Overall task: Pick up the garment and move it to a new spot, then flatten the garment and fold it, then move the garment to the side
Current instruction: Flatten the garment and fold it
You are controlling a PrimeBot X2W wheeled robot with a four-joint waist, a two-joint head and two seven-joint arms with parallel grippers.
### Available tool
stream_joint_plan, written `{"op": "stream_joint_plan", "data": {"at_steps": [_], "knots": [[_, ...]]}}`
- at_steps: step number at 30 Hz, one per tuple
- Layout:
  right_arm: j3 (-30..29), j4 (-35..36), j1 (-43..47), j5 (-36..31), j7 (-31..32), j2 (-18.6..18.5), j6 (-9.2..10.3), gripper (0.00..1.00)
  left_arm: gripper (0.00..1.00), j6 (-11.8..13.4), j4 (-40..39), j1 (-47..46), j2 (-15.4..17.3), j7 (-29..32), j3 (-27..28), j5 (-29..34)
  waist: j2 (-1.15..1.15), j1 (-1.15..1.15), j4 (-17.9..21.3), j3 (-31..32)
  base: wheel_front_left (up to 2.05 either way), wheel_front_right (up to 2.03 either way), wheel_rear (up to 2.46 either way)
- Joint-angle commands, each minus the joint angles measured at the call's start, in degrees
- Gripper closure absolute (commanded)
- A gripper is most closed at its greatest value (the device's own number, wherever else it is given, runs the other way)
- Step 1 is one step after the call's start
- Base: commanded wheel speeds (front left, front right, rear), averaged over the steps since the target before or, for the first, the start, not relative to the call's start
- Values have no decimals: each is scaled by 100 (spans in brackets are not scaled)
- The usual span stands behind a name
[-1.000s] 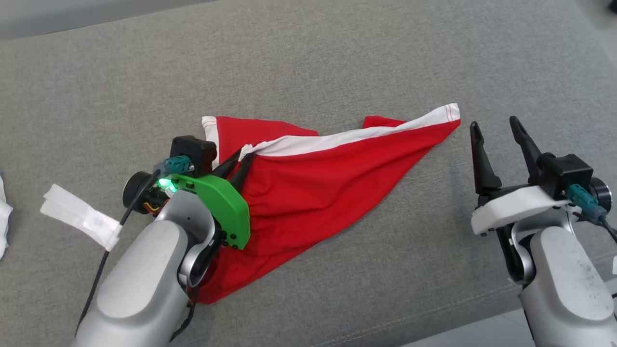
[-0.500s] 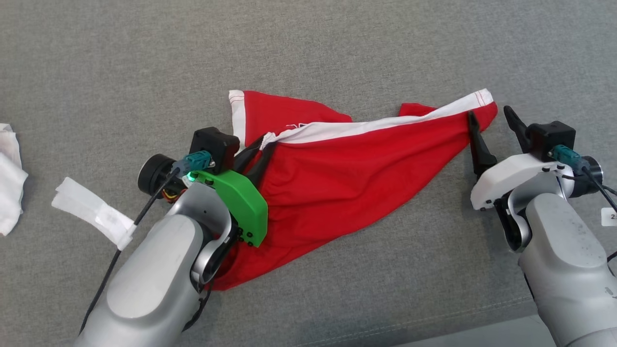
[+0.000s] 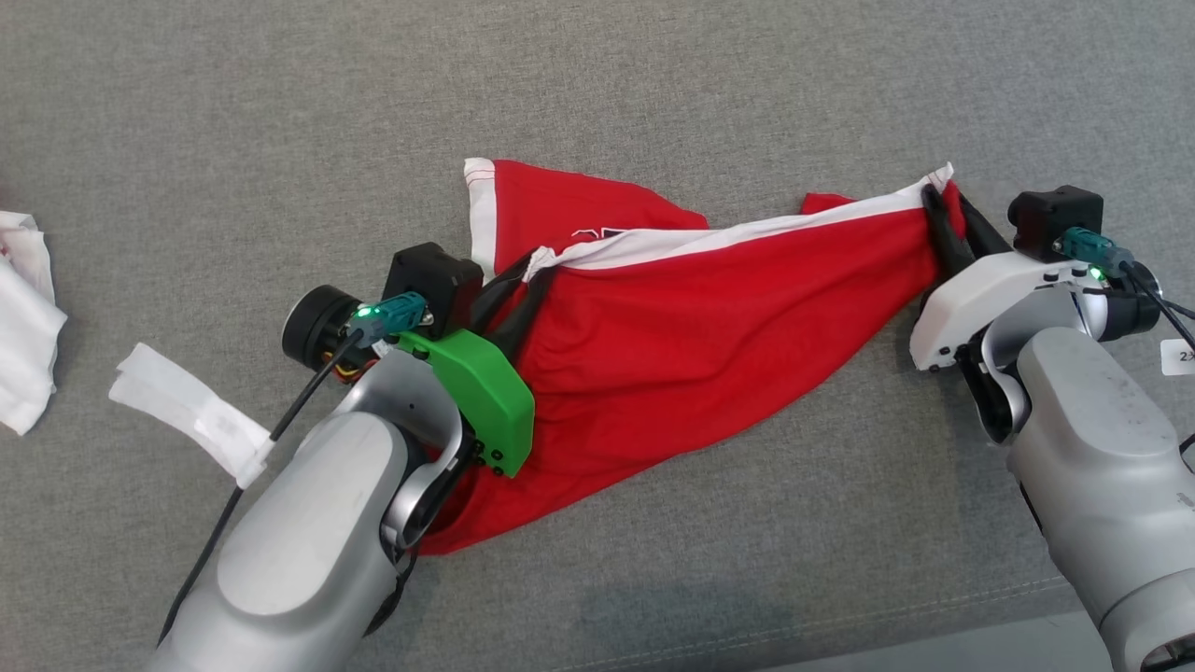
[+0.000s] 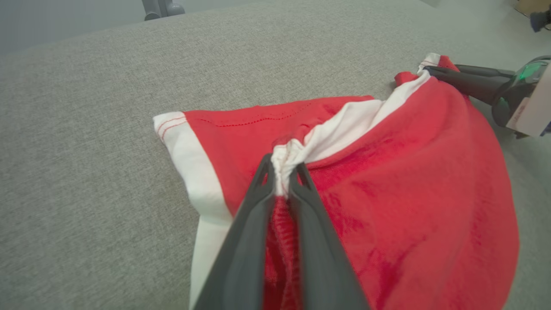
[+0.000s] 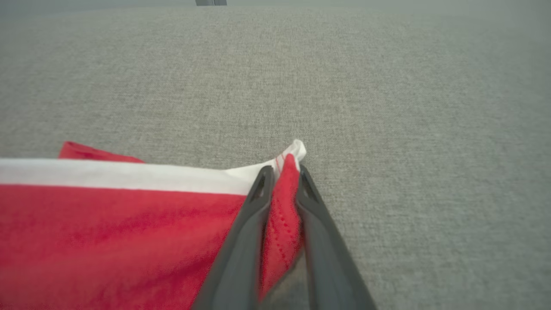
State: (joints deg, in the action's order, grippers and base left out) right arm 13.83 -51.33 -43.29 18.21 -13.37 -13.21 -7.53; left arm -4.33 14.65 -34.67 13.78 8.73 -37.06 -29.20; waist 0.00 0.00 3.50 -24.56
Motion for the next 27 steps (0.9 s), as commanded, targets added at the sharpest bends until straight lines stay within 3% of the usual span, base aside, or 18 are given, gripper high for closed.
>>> {"op": "stream_joint_plan", "data": {"at_steps": [1, 7, 11, 23, 27], "knots": [[118, -104, 4, 116, 16, -70, 9, 100, 100, 12, -6, -85, 12, -91, 20, 30, 0, 0, 5, 6, 0, 0, 0], [220, 147, -51, 287, -135, -221, 9, 100, 100, 112, -139, -61, 36, -417, 132, 64, 0, 0, 46, 108, 0, 0, 0], [55, 740, 2, 294, -184, -361, 9, 100, 100, 238, -442, -88, 134, -661, 257, 145, 0, 0, 83, 240, 0, 0, 0], [-841, 4013, 432, -274, -174, -404, 9, 100, 100, 785, -1984, -421, 613, -1021, 972, 391, 0, 0, 106, 783, 0, 0, 0], [-1121, 5224, 426, -457, 118, -349, 10, 100, 100, 988, -2438, -627, 804, -1019, 1327, 450, 0, 0, 90, 1026, 0, 0, 0]]}}
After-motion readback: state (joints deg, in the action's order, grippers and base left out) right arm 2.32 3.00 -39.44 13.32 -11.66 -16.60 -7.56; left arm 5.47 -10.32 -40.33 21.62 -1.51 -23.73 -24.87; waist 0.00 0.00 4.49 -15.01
